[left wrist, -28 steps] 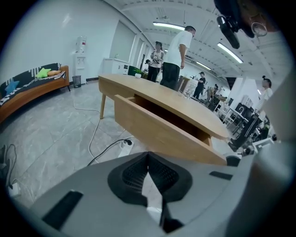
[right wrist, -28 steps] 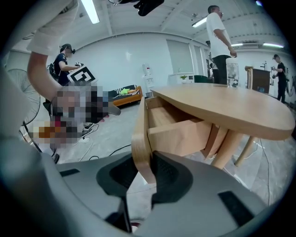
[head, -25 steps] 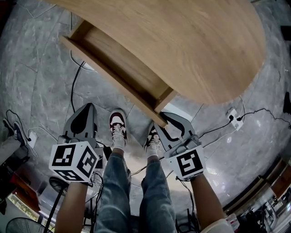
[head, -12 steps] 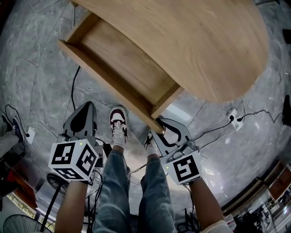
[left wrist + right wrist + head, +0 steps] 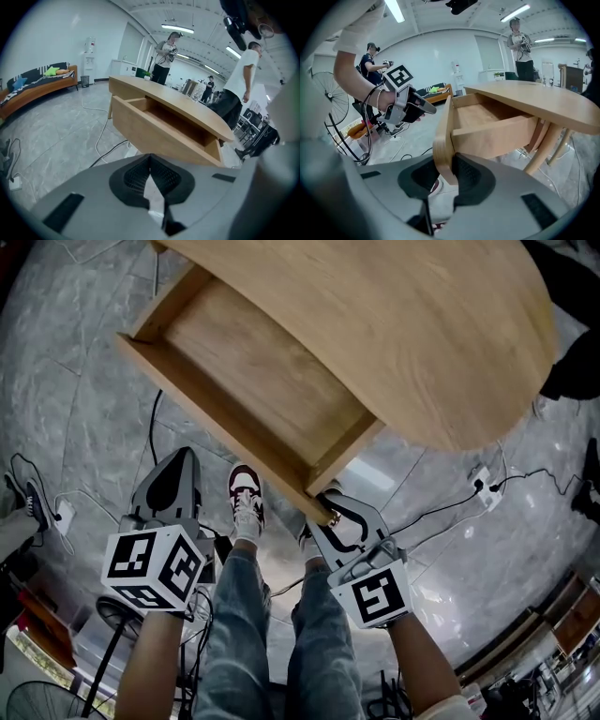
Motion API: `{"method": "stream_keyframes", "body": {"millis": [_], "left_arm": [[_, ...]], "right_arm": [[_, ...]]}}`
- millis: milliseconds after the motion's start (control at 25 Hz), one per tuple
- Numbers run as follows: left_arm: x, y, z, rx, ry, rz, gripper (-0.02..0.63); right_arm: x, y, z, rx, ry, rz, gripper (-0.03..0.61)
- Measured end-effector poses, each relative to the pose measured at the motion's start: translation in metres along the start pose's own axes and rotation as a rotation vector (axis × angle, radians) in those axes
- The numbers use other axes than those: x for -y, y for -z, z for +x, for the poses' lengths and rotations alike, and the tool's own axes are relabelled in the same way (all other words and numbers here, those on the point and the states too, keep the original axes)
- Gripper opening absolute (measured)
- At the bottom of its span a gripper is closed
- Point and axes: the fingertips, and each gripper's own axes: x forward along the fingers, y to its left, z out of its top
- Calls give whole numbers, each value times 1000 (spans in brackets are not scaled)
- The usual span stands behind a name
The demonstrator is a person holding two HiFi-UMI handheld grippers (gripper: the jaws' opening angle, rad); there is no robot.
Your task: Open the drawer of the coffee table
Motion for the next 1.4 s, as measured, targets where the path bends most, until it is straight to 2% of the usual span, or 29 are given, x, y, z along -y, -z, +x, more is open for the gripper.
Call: {"method": "stream_keyframes", "body": {"millis": [520,1400], "left_arm": [[-7,17,-9,-51,-10,0,-6],[-15,13,-2,-44,-27,-17,-6]], "right_arm": [[-14,6,5,-18,-33,27,97],[-10,30,21,-63,-26,23,111]]}}
